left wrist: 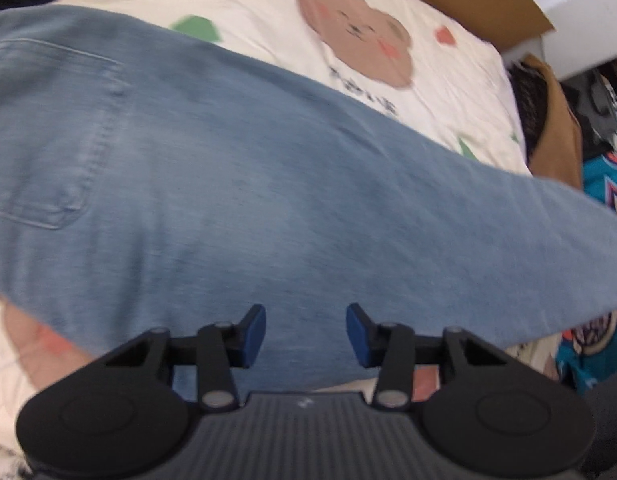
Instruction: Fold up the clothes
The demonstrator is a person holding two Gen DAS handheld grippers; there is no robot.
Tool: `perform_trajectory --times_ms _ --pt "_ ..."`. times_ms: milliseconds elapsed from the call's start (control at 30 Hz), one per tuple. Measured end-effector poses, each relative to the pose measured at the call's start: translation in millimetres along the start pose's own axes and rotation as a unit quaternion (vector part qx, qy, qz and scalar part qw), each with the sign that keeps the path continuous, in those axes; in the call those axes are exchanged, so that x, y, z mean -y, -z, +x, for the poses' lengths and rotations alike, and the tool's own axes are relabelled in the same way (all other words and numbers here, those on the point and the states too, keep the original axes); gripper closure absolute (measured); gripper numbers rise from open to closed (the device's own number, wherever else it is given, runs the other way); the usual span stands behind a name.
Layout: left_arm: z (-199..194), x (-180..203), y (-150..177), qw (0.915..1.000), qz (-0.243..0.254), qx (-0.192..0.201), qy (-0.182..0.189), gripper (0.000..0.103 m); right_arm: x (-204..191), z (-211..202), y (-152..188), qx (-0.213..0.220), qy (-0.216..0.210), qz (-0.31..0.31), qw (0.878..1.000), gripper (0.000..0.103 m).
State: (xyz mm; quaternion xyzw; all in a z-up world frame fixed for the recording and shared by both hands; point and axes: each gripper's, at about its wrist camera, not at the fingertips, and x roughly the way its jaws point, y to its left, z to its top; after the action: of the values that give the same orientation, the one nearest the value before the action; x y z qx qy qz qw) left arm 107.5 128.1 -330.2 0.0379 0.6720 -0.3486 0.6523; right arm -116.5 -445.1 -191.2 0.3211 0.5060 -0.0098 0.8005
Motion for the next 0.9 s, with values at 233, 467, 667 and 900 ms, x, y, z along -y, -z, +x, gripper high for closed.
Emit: perform_trajectory --times_ms 233,467,667,900 --pt "38 14 7 0.9985 0.020 -0.043 0.026 0.063 -33 -16 -13 0.005 -0.006 -0.026 1.000 0.089" --pt "72 24 11 0.9945 0.042 -0.088 0.038 0.087 -49 -20 -22 0.005 -0.006 -0.036 0.999 0.089" --pt "93 31 2 0.9940 0.046 -0.093 0.034 0.088 -59 -23 -27 0.001 -0.010 -0.045 0.999 0.089" --pt "102 42 -25 0.9956 0.049 -0.074 0.029 0.088 -72 -26 -27 -0.002 -0.016 -0.062 0.998 0.089"
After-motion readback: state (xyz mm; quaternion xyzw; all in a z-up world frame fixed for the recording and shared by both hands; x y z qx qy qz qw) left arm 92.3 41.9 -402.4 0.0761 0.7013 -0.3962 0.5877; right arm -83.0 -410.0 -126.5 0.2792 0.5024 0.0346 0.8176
